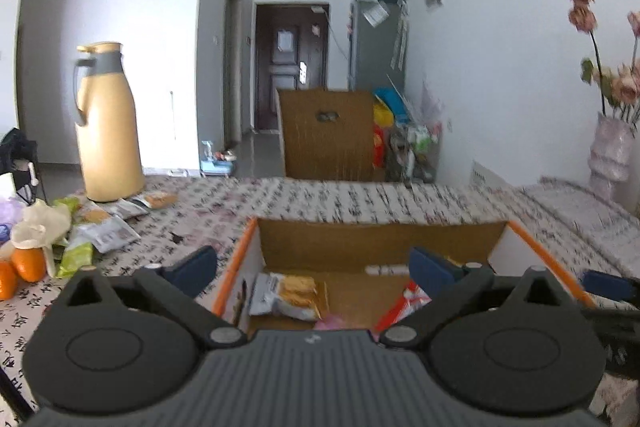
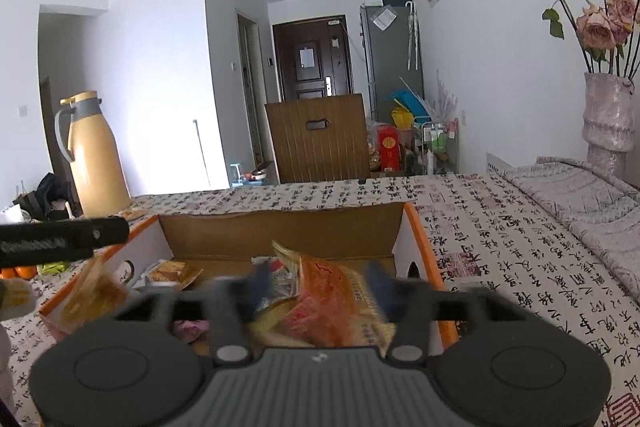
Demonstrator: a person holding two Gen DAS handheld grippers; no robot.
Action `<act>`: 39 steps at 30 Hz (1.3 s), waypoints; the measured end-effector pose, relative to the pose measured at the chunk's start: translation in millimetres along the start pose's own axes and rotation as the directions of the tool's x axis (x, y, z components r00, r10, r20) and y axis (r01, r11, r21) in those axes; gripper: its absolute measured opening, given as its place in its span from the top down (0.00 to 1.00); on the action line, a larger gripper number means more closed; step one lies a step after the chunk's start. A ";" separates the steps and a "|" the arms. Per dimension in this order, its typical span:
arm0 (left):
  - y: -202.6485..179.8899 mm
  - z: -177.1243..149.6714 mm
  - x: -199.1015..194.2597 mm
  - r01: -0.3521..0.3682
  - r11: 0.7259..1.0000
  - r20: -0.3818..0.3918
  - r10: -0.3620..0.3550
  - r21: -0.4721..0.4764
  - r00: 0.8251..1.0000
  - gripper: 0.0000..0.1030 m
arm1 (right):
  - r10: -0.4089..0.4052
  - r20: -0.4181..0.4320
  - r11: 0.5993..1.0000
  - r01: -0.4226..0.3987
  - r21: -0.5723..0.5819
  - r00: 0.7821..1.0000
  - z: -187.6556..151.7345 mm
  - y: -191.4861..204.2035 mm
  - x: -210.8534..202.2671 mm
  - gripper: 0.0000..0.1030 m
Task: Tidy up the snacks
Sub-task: 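Carry both packets over the box and open both tools to drop them, then move the right tool to another white paper packet and close on it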
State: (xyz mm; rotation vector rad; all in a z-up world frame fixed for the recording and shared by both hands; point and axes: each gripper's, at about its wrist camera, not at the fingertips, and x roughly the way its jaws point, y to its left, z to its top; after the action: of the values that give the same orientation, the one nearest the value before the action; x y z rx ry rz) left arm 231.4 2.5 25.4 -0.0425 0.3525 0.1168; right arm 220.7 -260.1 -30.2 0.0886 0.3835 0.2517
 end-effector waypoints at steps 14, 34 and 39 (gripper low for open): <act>-7.0 -1.1 -0.8 -0.005 1.000 -0.012 0.005 0.016 1.000 0.00 | -0.020 -0.007 1.000 0.020 -0.006 1.000 -1.5 1.8 0.9 0.00; -7.0 10.2 -46.0 -0.017 0.999 0.018 0.017 0.029 1.000 0.00 | -0.017 0.038 1.000 0.018 -0.026 0.999 11.9 -0.5 -46.9 0.00; -6.0 -0.5 -60.3 -0.004 0.999 0.000 0.004 0.045 1.000 0.00 | -0.013 0.025 1.000 0.014 -0.024 1.000 2.0 -2.6 -63.7 0.00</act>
State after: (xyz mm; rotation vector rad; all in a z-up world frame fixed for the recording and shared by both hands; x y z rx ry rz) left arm 175.8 -9.9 46.0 0.0022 0.3552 0.1128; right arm 164.9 -279.3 -5.8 0.0657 0.3558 0.2415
